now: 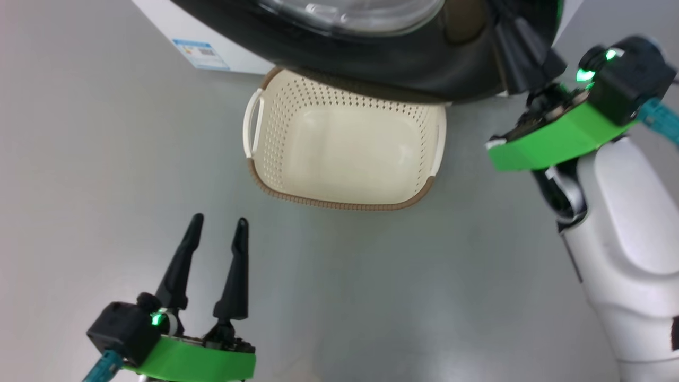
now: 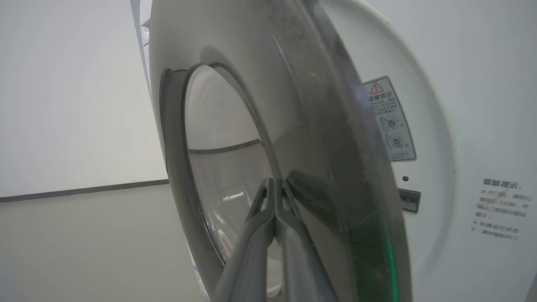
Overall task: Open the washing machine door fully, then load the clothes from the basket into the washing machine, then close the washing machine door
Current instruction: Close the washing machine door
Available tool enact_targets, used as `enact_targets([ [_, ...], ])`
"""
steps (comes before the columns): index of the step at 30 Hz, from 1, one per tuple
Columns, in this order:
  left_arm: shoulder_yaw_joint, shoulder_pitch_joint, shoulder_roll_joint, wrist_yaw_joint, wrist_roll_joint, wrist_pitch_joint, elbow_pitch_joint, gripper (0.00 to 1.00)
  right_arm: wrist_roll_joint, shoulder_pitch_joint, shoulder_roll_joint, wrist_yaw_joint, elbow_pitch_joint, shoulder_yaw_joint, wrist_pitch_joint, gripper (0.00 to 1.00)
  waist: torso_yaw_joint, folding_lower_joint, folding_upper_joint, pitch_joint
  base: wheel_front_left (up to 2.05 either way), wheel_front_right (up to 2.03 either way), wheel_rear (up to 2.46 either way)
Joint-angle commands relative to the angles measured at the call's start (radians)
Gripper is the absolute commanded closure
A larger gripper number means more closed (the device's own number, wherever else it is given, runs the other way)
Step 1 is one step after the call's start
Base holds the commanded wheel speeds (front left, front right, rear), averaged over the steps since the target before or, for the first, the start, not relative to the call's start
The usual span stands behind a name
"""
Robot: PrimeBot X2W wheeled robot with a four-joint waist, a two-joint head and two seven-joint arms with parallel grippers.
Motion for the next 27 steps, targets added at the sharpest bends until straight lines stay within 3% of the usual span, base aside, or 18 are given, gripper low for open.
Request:
enact_targets([
  [1,0.015,-0.020,0.010,-0.002,-0.014,-0.006,-0.035,0.00,-0.013,-0.037,0.000,0.000,-0.012,0.001,-0.004,1.00,0.031,0.0000,0.0000,0.038,0.00,0.00,0.00],
  [15,-0.017,-0.034,0.010,-0.002,-0.035,-0.006,-0.091,0.00,-0.028,-0.201,-0.108,0.000,0.071,-0.050,-0.004,1.00,0.128,0.0000,0.0000,0.115,0.00,0.00,0.00],
  [27,-0.057,-0.042,0.010,-0.002,-0.051,-0.006,-0.110,0.00,-0.070,-0.312,-0.172,0.000,0.161,-0.110,-0.004,1.00,0.154,0.0000,0.0000,0.122,0.00,0.00,0.00],
])
